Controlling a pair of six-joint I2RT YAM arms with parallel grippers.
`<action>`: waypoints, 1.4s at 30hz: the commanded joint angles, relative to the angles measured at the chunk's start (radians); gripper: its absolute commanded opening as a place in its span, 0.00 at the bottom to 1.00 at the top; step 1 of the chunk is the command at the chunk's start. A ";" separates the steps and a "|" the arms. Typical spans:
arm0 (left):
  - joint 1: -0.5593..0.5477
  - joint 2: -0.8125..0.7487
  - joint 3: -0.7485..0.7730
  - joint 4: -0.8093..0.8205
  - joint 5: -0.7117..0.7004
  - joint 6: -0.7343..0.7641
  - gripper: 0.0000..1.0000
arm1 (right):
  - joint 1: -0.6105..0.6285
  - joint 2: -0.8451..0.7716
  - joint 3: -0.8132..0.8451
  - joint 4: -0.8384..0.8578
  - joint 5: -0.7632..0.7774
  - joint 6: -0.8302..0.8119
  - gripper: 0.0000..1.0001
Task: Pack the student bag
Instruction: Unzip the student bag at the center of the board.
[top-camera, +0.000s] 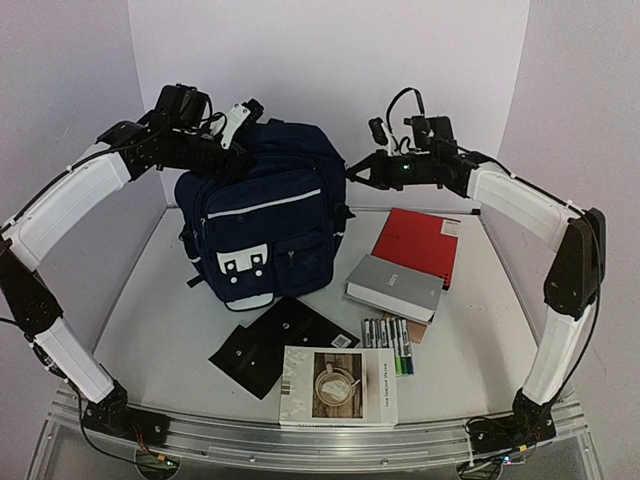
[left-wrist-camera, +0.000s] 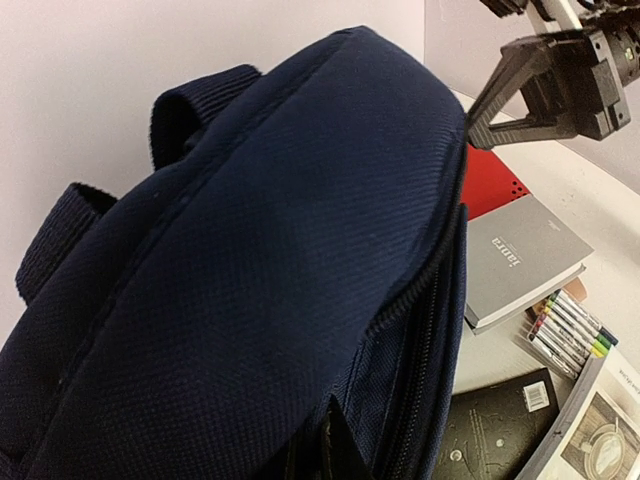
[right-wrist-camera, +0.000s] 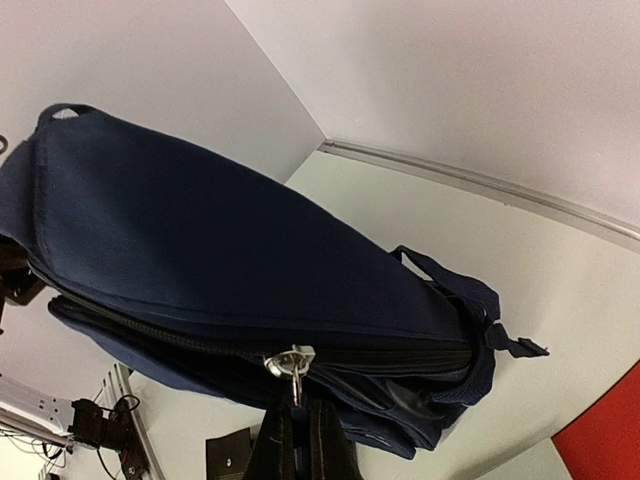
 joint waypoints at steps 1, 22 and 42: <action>0.112 -0.091 0.014 -0.013 -0.050 -0.059 0.00 | -0.061 0.022 -0.074 -0.017 0.021 0.021 0.00; 0.167 0.039 0.128 -0.002 -0.059 -0.229 0.00 | -0.103 0.032 -0.197 0.009 0.283 0.024 0.47; 0.195 0.396 0.525 0.059 0.075 -0.531 0.07 | -0.458 -0.173 -0.660 0.126 0.335 0.085 0.86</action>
